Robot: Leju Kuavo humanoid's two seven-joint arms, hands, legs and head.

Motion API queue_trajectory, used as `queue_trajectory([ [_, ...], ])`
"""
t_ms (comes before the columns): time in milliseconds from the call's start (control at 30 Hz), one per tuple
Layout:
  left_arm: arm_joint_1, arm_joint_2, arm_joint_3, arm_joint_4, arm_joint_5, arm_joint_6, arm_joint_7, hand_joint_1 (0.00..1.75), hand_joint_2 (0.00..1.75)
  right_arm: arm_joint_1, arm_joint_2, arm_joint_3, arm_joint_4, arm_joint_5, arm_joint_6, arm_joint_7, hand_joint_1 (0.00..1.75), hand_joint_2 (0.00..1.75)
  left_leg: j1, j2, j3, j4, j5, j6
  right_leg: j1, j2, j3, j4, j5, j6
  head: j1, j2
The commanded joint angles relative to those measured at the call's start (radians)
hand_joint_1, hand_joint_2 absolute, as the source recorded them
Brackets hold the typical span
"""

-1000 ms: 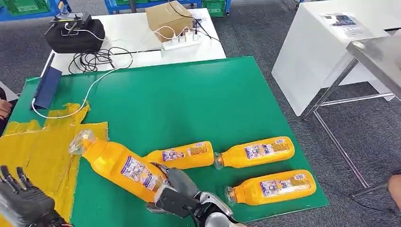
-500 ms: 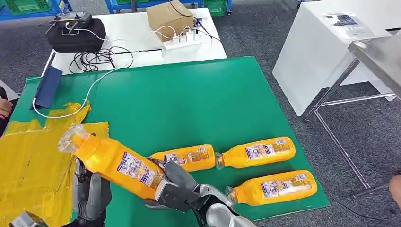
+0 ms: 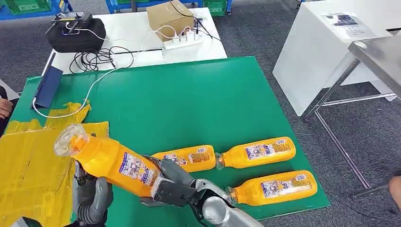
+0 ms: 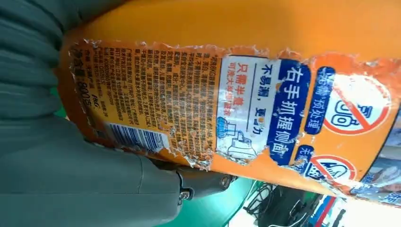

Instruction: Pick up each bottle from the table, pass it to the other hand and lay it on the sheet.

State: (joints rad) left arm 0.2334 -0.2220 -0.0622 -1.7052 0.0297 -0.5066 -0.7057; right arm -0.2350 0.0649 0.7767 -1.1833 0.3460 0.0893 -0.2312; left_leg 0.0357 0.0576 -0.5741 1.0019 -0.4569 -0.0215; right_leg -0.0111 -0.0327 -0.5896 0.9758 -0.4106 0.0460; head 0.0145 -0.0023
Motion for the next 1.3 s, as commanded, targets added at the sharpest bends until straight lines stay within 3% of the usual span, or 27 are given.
queue_trajectory([
  [33,-0.004,-0.052,0.195,0.119,0.11,0.22,0.105,0.0,0.0,0.103,-0.073,-0.039,-0.257,0.025,-0.135,-0.053,1.75,1.75,-0.001,-0.004,0.003,-0.002,0.0,0.002,-0.001,0.001,0.002,0.0,-0.001,-0.001,0.0,0.0],
  [100,-0.021,-0.062,0.342,0.155,0.176,0.149,0.09,0.0,0.0,0.176,-0.136,-0.11,-0.459,0.01,-0.116,-0.035,1.75,1.75,-0.001,-0.006,0.003,-0.002,0.0,0.003,-0.001,-0.001,0.003,-0.001,-0.002,-0.001,0.0,0.0],
  [267,-0.05,-0.127,0.552,0.175,0.269,0.113,0.119,0.0,0.0,0.247,-0.188,-0.256,-0.611,-0.026,-0.163,-0.098,1.75,1.75,-0.001,-0.005,0.002,-0.001,-0.001,0.003,-0.001,0.001,0.001,-0.001,-0.001,-0.001,-0.001,0.0],
  [433,-0.018,-0.127,0.558,0.148,0.313,0.077,0.096,0.0,0.0,0.355,-0.23,-0.441,-0.759,-0.103,-0.117,-0.176,1.75,1.75,-0.003,-0.01,0.0,0.0,-0.001,0.003,-0.002,-0.004,0.0,0.0,-0.002,0.0,0.0,0.0],
  [467,-0.011,-0.127,0.545,0.138,0.333,0.08,0.08,1.75,0.0,0.366,-0.229,-0.458,-0.772,-0.109,-0.108,-0.184,1.75,1.75,-0.003,-0.012,0.001,0.0,-0.002,0.005,-0.003,-0.004,0.003,0.0,-0.003,-0.001,0.0,0.0],
  [633,0.008,-0.127,0.509,0.104,0.321,0.098,0.048,1.75,0.0,0.369,-0.212,-0.464,-0.765,-0.104,-0.094,-0.191,1.75,1.75,-0.003,-0.006,-0.001,0.0,-0.001,0.002,-0.003,-0.001,-0.001,-0.001,-0.001,-0.001,0.0,0.0],
  [1300,0.031,-0.127,0.459,0.07,0.291,0.121,0.027,1.75,0.0,0.373,-0.205,-0.449,-0.736,-0.075,-0.083,-0.189,1.75,1.75,-0.003,-0.006,-0.001,0.0,0.0,0.003,-0.003,-0.001,-0.001,0.0,-0.001,-0.001,0.0,0.0],
])
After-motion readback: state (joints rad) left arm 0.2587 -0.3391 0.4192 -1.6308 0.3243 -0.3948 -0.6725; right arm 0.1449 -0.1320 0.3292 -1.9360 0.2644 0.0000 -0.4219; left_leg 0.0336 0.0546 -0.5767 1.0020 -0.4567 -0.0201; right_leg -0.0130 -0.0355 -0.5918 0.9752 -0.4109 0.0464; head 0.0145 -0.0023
